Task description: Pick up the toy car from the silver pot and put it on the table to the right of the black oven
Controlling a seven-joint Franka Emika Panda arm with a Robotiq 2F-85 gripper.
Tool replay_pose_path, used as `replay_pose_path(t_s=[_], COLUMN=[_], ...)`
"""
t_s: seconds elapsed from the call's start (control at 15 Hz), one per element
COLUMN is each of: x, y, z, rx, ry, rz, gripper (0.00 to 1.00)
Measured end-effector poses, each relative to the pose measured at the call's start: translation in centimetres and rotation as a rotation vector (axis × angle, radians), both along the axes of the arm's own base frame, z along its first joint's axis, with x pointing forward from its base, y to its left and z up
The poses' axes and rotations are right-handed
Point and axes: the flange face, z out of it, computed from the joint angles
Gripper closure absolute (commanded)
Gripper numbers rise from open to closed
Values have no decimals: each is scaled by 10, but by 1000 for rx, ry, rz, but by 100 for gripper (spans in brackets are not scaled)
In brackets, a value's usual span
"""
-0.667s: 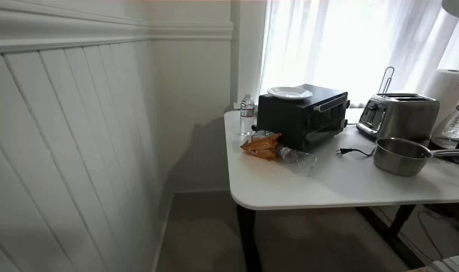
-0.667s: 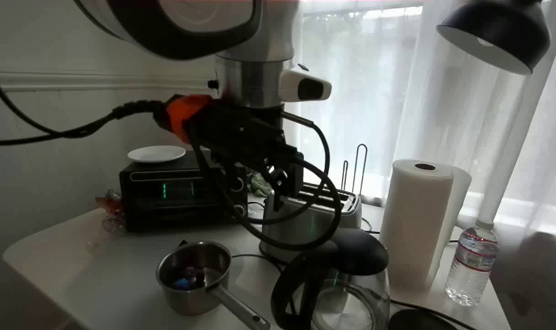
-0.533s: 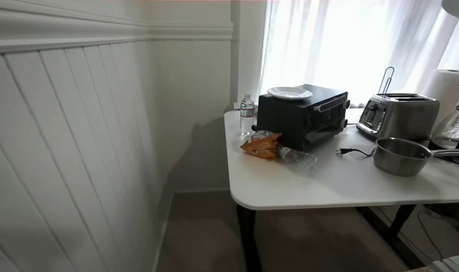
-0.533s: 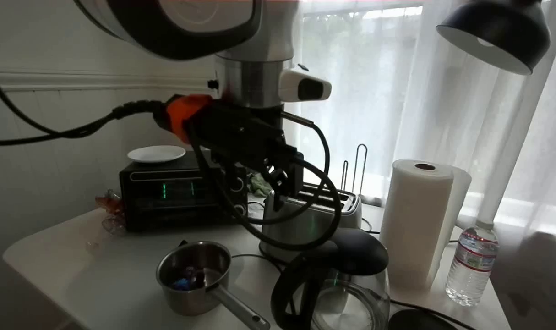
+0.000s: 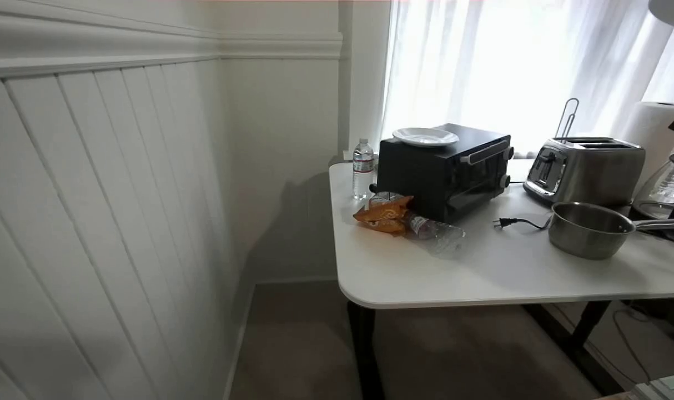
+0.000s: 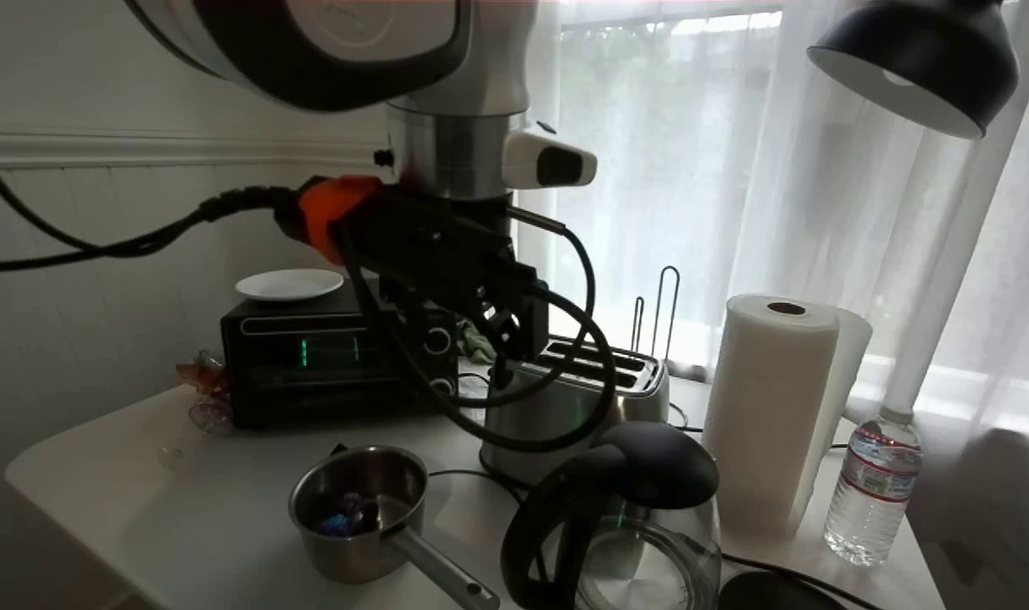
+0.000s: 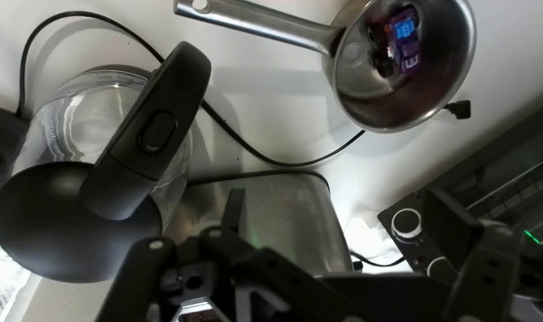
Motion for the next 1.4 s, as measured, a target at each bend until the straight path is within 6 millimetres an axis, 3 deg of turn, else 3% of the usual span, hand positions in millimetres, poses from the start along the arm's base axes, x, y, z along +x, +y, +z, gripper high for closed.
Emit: replay_pose_path(t_s=[0.47,0.67,1.4], x=[13,18,36], y=[89,115,152], z=[-32,-47,-127], rx=[-27,-50,-148], ry=[160,217,323], rz=[244,320,463], gripper=[0,0,0])
